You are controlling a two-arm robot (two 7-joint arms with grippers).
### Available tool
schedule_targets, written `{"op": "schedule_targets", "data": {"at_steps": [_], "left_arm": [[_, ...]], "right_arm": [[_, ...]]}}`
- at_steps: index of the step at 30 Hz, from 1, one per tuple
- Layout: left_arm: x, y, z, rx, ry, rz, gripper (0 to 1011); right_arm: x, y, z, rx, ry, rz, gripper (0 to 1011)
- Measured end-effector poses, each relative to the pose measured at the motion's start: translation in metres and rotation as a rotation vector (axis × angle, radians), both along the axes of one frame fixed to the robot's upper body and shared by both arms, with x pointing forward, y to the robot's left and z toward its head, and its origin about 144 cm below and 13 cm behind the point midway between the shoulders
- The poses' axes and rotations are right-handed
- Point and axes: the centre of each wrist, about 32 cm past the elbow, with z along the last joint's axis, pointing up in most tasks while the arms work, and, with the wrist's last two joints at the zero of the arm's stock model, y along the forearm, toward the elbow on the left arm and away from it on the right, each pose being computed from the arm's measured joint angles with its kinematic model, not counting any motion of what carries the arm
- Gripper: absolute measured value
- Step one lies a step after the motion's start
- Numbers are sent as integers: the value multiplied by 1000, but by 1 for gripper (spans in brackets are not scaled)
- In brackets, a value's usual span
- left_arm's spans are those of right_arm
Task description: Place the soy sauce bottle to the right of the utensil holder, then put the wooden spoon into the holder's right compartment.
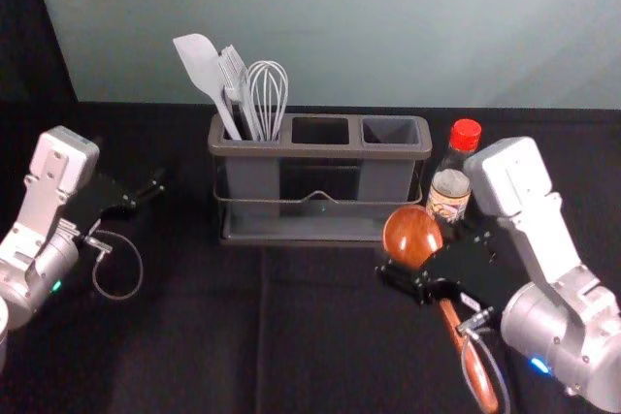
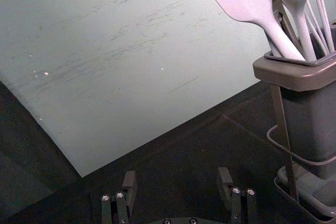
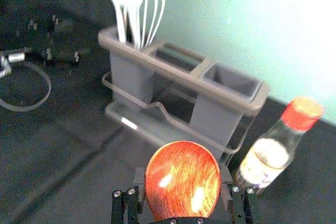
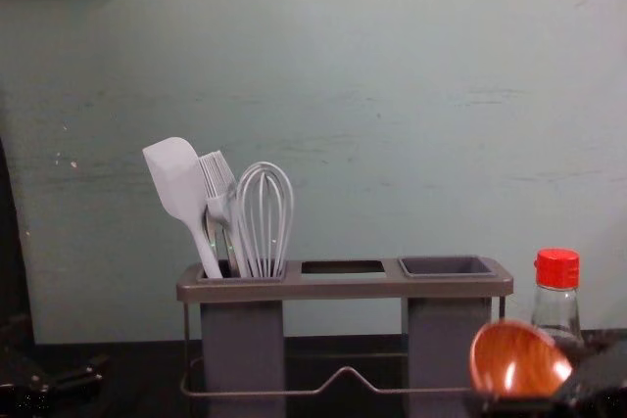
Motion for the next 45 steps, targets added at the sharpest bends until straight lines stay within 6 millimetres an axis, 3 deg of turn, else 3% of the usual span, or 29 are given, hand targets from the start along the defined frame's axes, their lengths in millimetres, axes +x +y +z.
{"op": "schedule_targets", "data": {"at_steps": [8, 36, 41, 45], "left_arm": [[0, 0, 0, 0, 0, 0, 1005], [0, 0, 0, 0, 0, 0, 1005], [0, 0, 0, 0, 0, 0, 1005], [0, 0, 0, 0, 0, 0, 1005]], "right_arm": [[-5, -8, -3, 45, -91, -8, 840], [-6, -8, -3, 50, -93, -9, 840], [-7, -11, 5, 73, -158, -21, 840], [-7, -13, 15, 106, -307, -31, 840]]}}
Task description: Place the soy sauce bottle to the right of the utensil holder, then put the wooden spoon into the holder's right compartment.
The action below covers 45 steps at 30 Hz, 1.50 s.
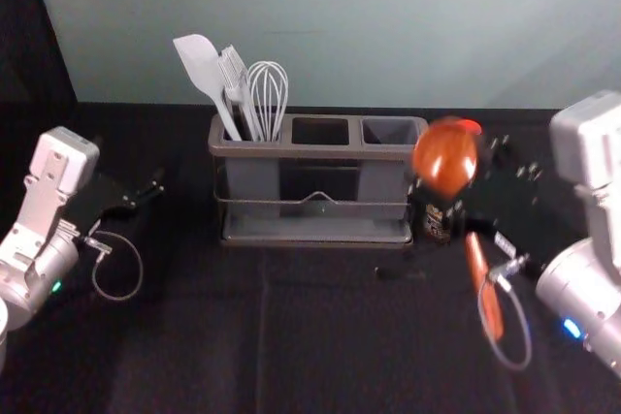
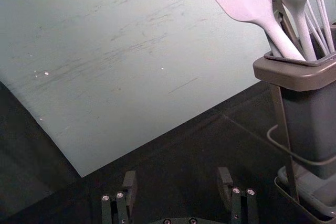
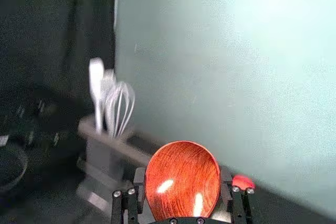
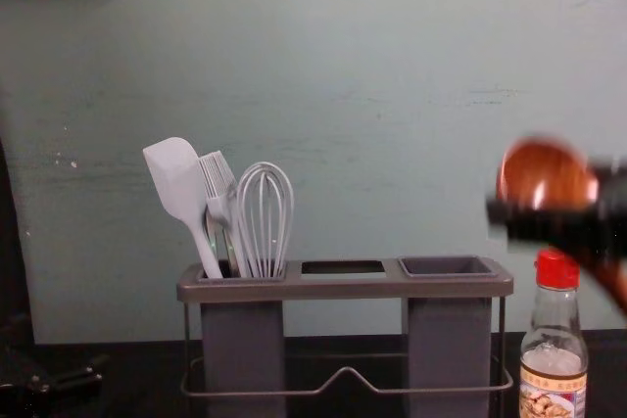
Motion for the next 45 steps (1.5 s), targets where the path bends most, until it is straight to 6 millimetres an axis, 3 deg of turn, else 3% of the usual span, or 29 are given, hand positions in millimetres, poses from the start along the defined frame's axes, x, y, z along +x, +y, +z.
{"op": "schedule_targets", "data": {"at_steps": [8, 13, 29, 45], "left_arm": [[0, 0, 0, 0, 0, 0, 1005], [0, 0, 0, 0, 0, 0, 1005], [0, 0, 0, 0, 0, 0, 1005], [0, 0, 0, 0, 0, 0, 1005]], "right_arm": [[7, -2, 11, 49, -258, -6, 840], [25, -2, 13, 85, -369, 26, 840], [93, -4, 20, 90, -394, 169, 840], [155, 14, 16, 154, -390, 189, 840]]}}
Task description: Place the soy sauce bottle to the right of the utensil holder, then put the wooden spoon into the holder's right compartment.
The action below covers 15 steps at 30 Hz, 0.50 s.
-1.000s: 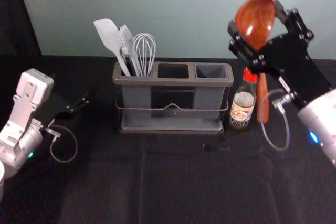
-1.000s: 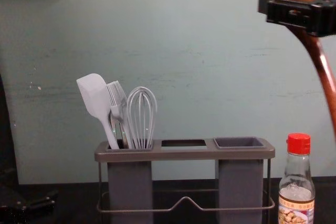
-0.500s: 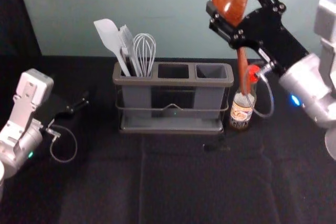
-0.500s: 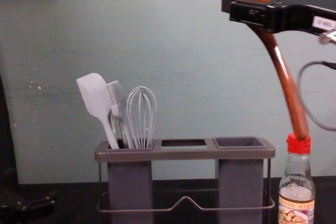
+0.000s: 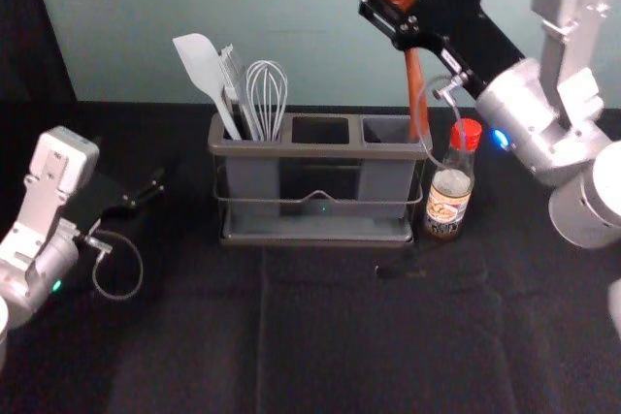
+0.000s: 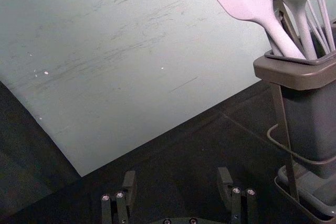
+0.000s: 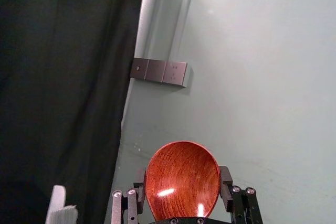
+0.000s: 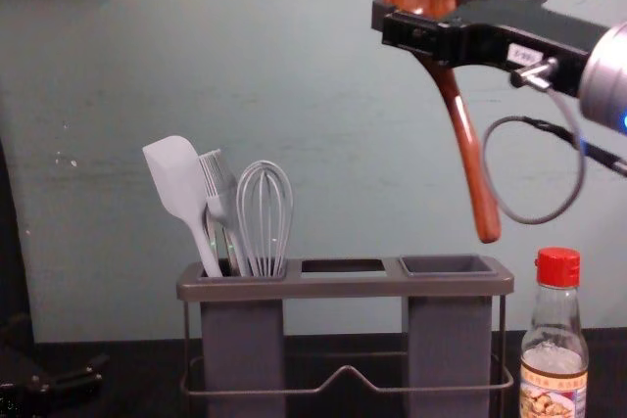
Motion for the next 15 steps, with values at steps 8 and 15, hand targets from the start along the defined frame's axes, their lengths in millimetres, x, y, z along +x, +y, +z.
{"op": "schedule_targets", "data": {"at_steps": [8, 15], "left_arm": [[0, 0, 0, 0, 0, 0, 1005], [0, 0, 0, 0, 0, 0, 1005]], "right_arm": [[22, 12, -10, 20, 1, -1, 840], [38, 23, -21, 35, 1, -16, 840]]}}
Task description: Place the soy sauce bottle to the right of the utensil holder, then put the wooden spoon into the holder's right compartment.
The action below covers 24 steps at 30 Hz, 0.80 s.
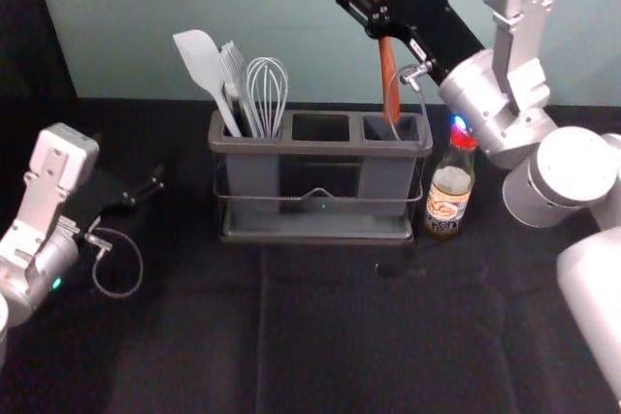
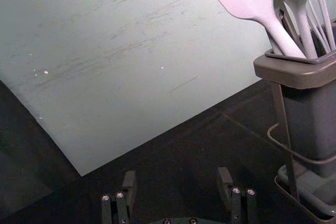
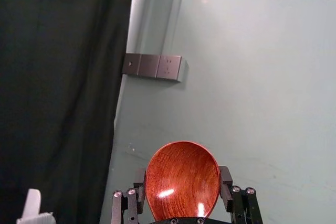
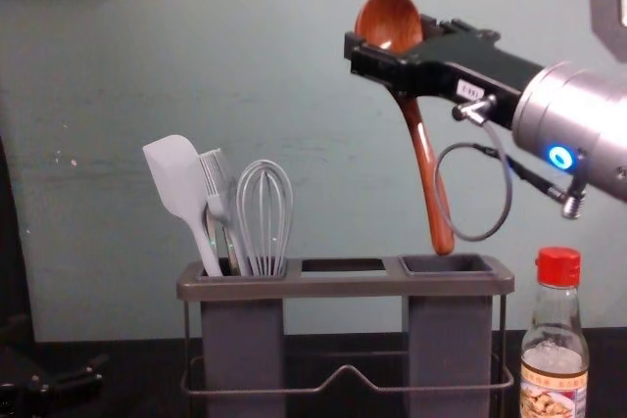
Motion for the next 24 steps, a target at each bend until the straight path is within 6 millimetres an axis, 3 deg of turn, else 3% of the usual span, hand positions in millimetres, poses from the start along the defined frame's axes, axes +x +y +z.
{"op": "schedule_targets", "data": {"at_steps": [11, 24], "left_arm": [[0, 0, 0, 0, 0, 0, 1005], [0, 0, 0, 0, 0, 0, 1005]], "right_arm": [[9, 11, -17, 14, 18, -27, 840], [-7, 11, -43, 10, 63, -27, 840]]}}
